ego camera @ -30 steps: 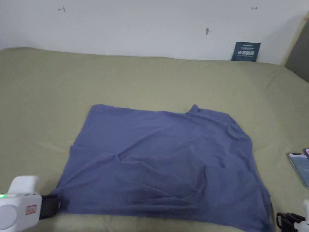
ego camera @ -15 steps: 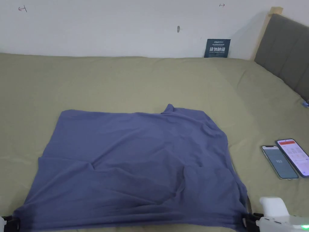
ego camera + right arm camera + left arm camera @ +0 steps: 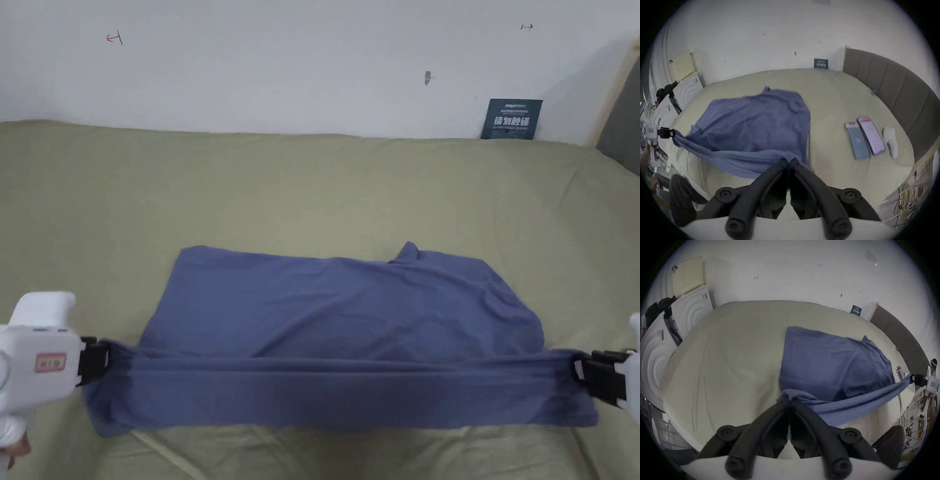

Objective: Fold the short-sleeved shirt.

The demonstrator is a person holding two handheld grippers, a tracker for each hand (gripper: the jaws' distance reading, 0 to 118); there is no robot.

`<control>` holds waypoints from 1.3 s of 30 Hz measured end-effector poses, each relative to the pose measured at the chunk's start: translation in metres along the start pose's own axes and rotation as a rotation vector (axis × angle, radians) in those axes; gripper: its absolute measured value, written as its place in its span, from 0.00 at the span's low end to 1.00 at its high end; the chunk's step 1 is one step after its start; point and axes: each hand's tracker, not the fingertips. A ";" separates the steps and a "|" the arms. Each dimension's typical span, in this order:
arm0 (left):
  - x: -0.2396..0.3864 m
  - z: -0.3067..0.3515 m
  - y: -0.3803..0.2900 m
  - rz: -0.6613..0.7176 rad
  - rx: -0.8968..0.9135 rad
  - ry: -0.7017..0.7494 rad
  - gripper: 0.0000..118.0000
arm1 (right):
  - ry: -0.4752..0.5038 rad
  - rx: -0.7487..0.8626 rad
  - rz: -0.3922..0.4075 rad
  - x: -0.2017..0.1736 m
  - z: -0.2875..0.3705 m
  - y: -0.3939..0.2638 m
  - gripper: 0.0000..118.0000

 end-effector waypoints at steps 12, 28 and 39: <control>0.012 -0.121 0.058 0.029 -0.105 0.001 0.01 | -0.030 -0.164 -0.048 0.019 -0.133 0.041 0.01; 0.010 -0.045 -0.005 0.045 -0.052 0.073 0.00 | -0.049 -0.099 -0.092 0.019 -0.054 -0.013 0.12; 0.015 -0.085 -0.024 0.056 -0.169 0.056 1.00 | -0.025 -0.130 -0.127 0.027 -0.044 -0.038 0.00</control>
